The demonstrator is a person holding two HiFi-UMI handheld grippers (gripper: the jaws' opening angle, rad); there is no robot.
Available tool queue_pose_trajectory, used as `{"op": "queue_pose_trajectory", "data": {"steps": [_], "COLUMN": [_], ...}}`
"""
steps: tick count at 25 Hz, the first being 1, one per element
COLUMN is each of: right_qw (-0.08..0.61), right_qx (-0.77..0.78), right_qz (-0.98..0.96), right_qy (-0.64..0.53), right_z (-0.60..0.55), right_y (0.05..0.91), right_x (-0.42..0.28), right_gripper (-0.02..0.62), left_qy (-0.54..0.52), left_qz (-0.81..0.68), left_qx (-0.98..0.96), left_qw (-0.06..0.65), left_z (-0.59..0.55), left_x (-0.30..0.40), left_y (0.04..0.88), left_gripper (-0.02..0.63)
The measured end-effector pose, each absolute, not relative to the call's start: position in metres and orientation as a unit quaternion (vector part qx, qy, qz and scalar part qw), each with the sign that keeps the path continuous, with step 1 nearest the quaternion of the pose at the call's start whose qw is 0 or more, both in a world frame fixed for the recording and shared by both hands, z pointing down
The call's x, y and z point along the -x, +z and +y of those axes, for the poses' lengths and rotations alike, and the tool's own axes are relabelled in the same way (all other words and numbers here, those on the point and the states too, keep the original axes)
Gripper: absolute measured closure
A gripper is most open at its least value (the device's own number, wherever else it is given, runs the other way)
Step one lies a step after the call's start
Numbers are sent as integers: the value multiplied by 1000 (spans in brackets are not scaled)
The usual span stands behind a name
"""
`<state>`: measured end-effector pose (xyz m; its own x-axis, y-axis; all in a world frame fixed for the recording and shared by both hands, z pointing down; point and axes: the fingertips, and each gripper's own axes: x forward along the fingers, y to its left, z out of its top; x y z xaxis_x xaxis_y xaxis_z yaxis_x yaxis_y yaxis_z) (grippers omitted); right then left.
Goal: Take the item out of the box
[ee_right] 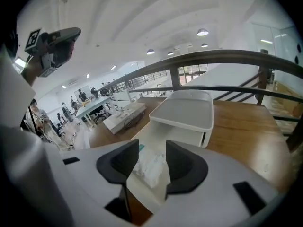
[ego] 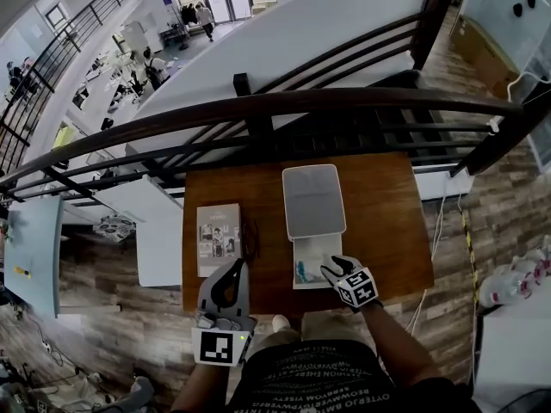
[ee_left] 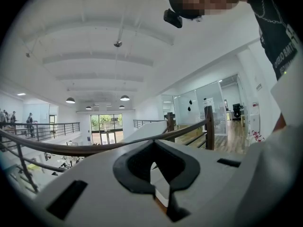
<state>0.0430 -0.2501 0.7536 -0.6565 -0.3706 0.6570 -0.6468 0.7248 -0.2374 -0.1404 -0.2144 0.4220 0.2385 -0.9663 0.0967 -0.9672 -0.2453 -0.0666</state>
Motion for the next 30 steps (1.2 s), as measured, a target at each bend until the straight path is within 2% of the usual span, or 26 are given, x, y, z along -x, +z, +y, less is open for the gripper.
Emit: {"op": "queue_pose_trajectory", "data": {"steps": [17, 30], "right_qw": [391, 548], "right_qx": [-223, -183], "right_qz": [-860, -796], "right_qy": [240, 182], "right_z": [-246, -231], "right_y": [805, 846], "right_x": [-14, -7], "right_gripper": [403, 390], "left_qy": [67, 56], "left_qz": [-635, -634], "left_qx": [-770, -771], "left_qw": [8, 14], "left_z": [-221, -229], "left_x": [164, 168], "left_y": [420, 424], "left_gripper": [600, 601]}}
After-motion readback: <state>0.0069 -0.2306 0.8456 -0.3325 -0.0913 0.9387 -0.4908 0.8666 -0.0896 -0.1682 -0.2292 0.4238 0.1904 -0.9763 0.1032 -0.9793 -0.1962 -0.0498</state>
